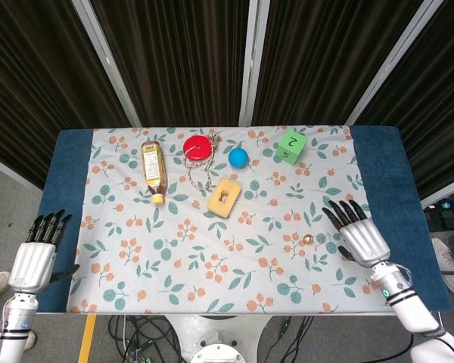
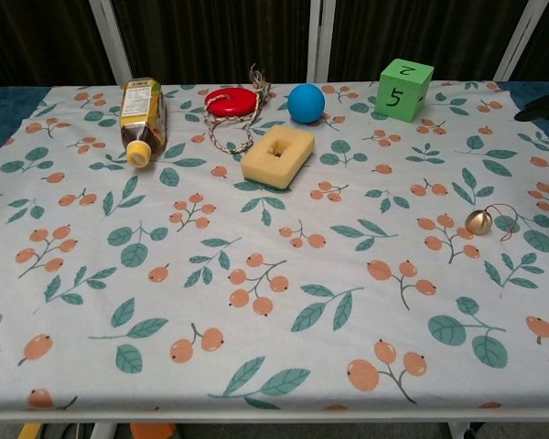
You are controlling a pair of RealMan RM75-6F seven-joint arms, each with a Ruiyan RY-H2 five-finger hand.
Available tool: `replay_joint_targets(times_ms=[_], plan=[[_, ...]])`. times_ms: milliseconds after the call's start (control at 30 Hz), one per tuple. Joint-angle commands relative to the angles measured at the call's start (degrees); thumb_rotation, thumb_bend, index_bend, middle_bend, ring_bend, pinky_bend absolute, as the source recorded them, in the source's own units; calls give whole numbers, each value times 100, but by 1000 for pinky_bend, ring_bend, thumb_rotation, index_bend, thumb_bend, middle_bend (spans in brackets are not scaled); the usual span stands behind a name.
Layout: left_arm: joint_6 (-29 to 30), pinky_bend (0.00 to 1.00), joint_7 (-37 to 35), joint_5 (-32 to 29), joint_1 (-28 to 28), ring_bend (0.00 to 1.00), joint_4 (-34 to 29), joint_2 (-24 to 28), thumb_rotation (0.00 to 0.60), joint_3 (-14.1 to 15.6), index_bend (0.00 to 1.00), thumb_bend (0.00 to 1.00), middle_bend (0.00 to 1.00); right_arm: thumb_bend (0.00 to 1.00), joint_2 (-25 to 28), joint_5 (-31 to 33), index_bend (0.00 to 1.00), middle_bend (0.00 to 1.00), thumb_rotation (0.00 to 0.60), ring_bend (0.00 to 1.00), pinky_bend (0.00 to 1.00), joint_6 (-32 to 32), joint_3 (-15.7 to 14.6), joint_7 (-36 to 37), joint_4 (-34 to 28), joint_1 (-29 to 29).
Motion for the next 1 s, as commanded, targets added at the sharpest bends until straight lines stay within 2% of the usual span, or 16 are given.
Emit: replay_joint_targets(times_ms=[33, 433, 733, 1000], plan=[[-24, 4, -43, -17, 4, 0, 31, -3, 600, 12, 0, 0, 0, 176, -158, 130, 0, 0, 600, 0, 0, -197, 28, -204, -82, 167], [-20, 4, -161, 19, -10, 0, 134, -25, 600, 19, 0, 0, 0, 177, -367, 466, 233, 0, 600, 0, 0, -599, 58, -598, -106, 567], [-25, 4, -209, 21, -9, 0, 185, -39, 600, 30, 0, 0, 0, 181, -487, 665, 267, 0, 600, 0, 0, -612, -7, -699, 22, 640], [-64, 4, -244, -8, -14, 0, 248, -70, 600, 38, 0, 0, 0, 198, -623, 627, 347, 0, 600, 0, 0, -609, -76, -528, 247, 720]])
